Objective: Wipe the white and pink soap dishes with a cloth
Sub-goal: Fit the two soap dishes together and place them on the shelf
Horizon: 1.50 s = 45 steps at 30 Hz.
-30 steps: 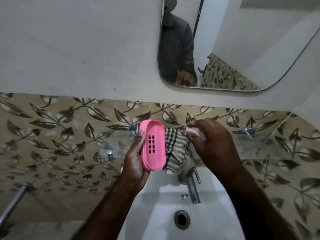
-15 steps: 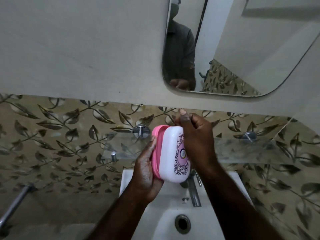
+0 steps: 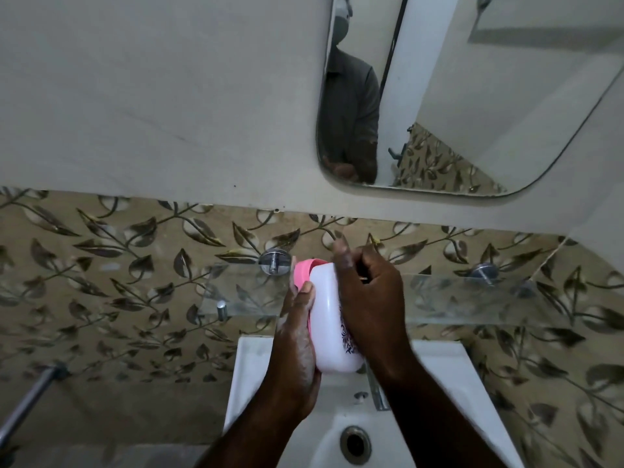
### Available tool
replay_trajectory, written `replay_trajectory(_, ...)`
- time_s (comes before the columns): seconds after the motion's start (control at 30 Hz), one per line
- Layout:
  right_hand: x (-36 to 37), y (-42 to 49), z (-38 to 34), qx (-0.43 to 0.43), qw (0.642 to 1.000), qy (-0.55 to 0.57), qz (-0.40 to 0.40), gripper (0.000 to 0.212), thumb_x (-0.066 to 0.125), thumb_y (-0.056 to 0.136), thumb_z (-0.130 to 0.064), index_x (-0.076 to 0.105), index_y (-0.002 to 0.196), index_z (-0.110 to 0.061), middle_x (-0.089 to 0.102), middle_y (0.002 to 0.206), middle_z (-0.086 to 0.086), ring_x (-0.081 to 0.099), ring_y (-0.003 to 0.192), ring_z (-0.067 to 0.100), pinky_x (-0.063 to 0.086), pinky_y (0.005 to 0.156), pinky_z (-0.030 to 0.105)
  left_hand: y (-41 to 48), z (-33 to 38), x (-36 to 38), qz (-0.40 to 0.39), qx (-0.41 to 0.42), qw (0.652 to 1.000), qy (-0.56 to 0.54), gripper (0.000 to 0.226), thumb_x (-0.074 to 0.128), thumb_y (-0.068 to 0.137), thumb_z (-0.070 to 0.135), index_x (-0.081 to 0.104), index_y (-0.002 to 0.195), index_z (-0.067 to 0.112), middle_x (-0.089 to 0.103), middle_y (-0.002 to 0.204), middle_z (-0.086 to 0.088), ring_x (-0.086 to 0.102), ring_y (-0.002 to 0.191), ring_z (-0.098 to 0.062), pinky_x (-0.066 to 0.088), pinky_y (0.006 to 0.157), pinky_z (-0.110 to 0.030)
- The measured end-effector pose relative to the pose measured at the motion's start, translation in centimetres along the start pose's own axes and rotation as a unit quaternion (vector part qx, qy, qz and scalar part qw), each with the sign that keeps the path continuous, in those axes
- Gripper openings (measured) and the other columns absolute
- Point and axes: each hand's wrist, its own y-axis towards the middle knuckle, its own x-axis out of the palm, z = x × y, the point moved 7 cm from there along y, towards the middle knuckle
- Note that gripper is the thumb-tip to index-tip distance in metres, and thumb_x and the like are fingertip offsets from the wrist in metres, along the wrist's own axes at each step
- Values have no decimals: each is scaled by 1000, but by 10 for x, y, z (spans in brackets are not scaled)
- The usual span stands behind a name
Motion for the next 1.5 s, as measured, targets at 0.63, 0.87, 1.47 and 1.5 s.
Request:
replay_trajectory(0.63, 12, -34, -10, -12, 994, 41, -96, 61, 65, 81, -36, 51, 140, -24, 50, 145, -11, 45, 133, 4, 40, 111, 42, -6, 9, -12, 64, 43, 995, 66, 62, 58, 74, 60, 65, 120, 19, 72, 115, -10, 68, 107, -26, 53, 90, -42)
replay_trajectory(0.87, 36, -30, -1, 1, 986, 6, -164, 62, 49, 87, -48, 31, 146, -40, 27, 153, -23, 23, 142, -7, 24, 120, 36, 0, 24, -17, 65, 41, 994, 79, 46, 50, 89, 49, 64, 119, 18, 75, 108, -6, 71, 100, -22, 57, 72, -34)
replay_trajectory(1.47, 39, 13, 41, 25, 971, -225, -75, 71, 71, 64, -47, 55, 128, -21, 59, 129, -1, 55, 118, 20, 41, 98, 27, 46, 41, -59, 134, 78, 986, 57, 39, 45, 97, -2, 47, 136, 3, 63, 119, -15, 63, 108, -22, 56, 77, -15)
replay_trajectory(1.5, 35, 18, 44, 20, 968, -242, -66, 66, 74, 66, -42, 56, 125, -18, 61, 125, 1, 56, 115, 22, 42, 97, 29, 47, 40, -59, 133, 76, 986, 67, 39, 46, 96, -2, 48, 135, 3, 62, 123, -15, 60, 115, -23, 54, 85, -16)
